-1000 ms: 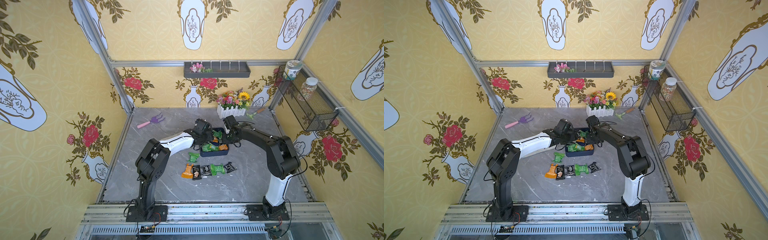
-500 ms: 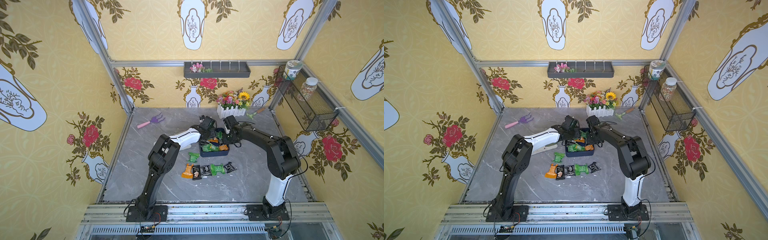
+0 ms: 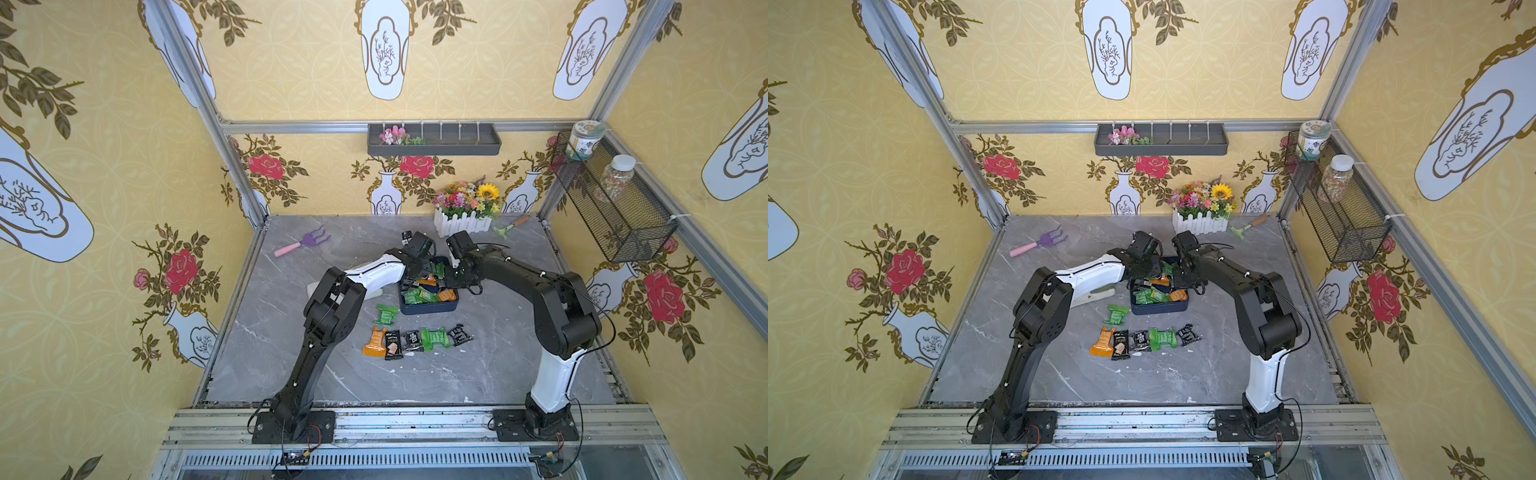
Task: Take the cookies out of the storage box
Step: Pick up the cookie from the storage box.
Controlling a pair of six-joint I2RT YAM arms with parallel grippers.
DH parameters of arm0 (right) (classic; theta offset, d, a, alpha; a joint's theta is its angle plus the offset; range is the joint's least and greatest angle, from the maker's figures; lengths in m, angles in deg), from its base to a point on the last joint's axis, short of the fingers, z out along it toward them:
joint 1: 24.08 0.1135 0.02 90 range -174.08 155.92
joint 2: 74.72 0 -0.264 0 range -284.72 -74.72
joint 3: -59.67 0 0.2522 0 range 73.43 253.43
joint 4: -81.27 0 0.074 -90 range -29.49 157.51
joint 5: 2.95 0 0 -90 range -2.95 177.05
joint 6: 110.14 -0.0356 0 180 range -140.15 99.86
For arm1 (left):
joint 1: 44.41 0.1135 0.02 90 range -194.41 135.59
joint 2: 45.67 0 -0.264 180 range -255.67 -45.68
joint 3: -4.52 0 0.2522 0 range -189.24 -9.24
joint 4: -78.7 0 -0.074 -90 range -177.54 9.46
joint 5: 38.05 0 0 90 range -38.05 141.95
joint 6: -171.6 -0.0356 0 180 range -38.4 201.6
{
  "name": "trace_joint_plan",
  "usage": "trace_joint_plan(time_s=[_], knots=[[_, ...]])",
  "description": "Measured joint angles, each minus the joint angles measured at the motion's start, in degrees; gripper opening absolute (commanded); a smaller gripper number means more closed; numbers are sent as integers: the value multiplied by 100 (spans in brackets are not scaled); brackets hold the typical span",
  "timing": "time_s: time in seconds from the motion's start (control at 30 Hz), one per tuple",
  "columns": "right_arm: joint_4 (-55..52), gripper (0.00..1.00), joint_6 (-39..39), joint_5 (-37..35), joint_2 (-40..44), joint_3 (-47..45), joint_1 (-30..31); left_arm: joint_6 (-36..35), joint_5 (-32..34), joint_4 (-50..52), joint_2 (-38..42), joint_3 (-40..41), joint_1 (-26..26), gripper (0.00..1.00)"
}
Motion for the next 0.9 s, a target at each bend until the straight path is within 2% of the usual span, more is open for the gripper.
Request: trace_joint_plan(time_s=[0.23, 0.57, 0.77, 0.9], knots=[[-15, 8, -4, -33, 0, 9, 24, 79, -85, -35, -238, -212, -17, 53], [-11, 8, -20, -35, 0, 9, 55, 31, 101, 116, -330, -256, -59, 28], [-17, 8, -22, -33, 0, 15, 52, -13, 216, 153, -33, -201, -96, 22], [-7, 8, -44, -35, 0, 37, 37, -7, 170, 37, 328, 37, -105, 22]])
